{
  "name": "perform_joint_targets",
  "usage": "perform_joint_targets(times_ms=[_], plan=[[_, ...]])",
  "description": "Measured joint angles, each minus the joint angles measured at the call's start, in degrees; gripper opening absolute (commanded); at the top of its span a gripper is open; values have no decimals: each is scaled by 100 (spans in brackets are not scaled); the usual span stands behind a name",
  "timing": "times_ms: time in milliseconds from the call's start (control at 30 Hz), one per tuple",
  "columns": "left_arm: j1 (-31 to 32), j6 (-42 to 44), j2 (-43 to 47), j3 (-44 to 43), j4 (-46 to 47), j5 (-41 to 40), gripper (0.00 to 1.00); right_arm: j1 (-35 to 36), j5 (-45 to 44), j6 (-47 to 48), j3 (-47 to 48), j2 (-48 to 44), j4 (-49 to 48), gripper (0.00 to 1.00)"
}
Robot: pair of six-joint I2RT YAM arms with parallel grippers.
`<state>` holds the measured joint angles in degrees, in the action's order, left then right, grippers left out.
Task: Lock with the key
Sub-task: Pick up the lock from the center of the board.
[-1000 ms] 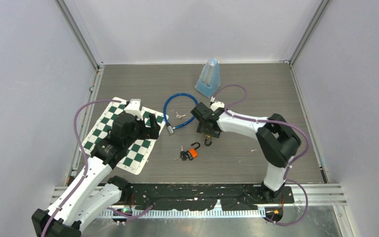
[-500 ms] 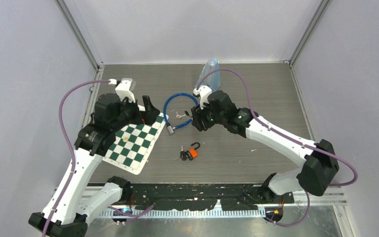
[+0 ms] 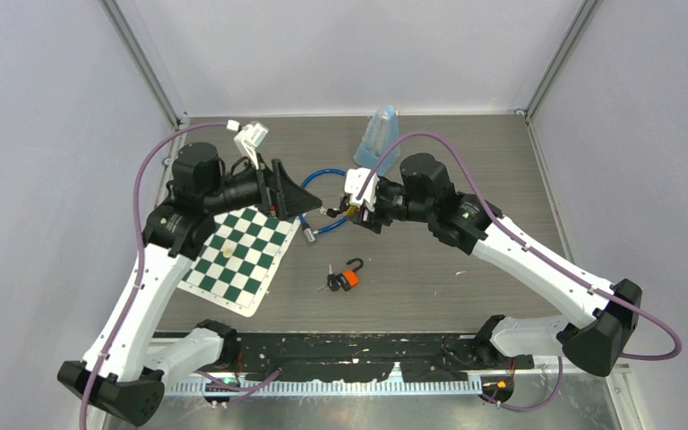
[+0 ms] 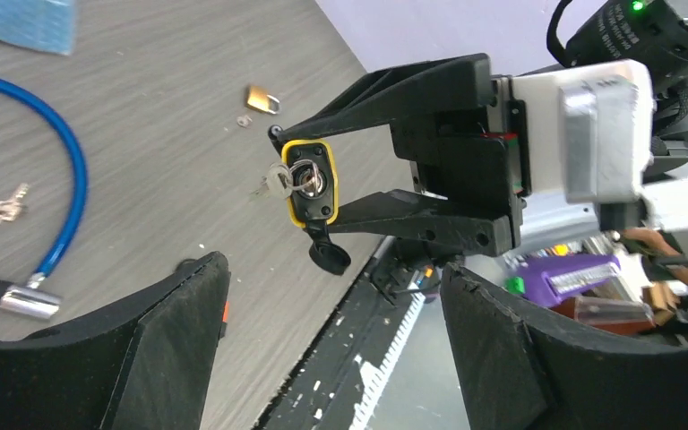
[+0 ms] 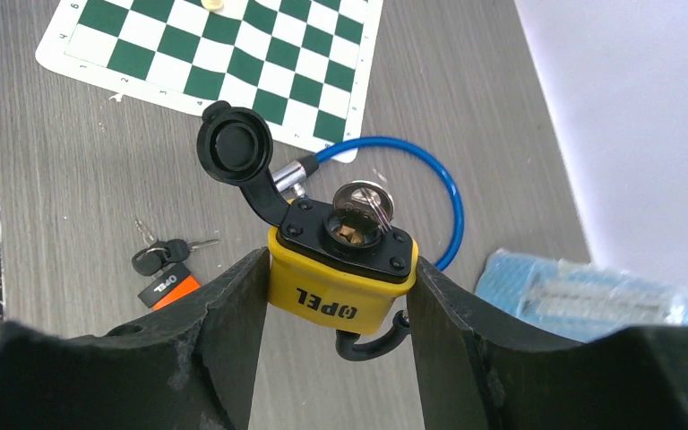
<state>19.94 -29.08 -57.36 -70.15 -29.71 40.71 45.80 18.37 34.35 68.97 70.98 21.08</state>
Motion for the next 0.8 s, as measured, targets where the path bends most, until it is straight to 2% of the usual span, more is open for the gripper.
perform_joint_targets(times_ms=[167,433,800], plan=[[192,-332,-319,136,376,299,84,76,144,584,179,20,7,5],[411,-525,-660,225,638,260,87,170,284,1099,527,249,133,5],[411,94,-1270,-175,651,496,84,208,581,1209,573,306,365,5]])
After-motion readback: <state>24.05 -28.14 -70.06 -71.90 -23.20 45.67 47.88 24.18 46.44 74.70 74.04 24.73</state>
